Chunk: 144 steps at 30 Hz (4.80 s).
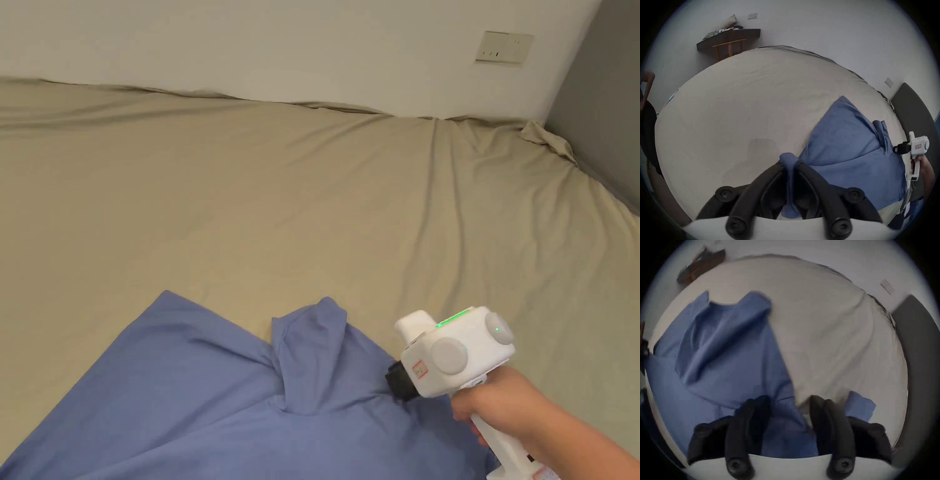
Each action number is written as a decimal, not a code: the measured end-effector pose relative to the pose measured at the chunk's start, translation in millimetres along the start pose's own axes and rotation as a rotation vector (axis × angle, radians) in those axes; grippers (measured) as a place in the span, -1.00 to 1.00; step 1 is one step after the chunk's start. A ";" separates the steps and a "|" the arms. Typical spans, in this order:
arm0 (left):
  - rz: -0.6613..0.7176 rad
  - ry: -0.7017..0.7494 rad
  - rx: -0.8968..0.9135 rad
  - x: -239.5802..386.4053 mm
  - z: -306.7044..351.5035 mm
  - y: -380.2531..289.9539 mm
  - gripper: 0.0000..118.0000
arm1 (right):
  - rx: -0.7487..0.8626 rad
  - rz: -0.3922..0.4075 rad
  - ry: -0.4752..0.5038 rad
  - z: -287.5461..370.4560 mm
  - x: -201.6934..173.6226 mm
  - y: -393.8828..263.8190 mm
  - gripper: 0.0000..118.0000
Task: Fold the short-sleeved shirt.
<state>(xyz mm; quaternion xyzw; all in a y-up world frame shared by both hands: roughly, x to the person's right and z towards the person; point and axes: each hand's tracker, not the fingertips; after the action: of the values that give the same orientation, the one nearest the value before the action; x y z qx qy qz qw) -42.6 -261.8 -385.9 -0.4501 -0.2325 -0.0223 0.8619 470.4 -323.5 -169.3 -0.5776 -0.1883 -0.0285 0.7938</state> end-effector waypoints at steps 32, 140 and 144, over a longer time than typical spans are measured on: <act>-0.048 -0.321 0.671 163.1 214.6 338.0 -0.96 | 0.936 -0.201 -0.587 505.4 61.8 59.7 -0.92; -0.016 -0.221 0.214 -34.0 118.6 18.8 1.00 | 0.310 -0.230 -0.099 237.2 -39.6 -199.5 1.00; -0.202 -0.071 0.153 -13.3 144.4 -2.7 0.87 | 0.562 -0.385 -0.076 295.6 -69.1 -204.9 0.89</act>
<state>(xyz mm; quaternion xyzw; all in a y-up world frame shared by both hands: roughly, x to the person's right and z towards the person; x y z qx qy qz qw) -110.1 -152.2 -319.2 -0.3578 -0.3078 -0.0752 0.8784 273.9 -129.0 70.9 -0.2908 -0.3235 -0.1033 0.8945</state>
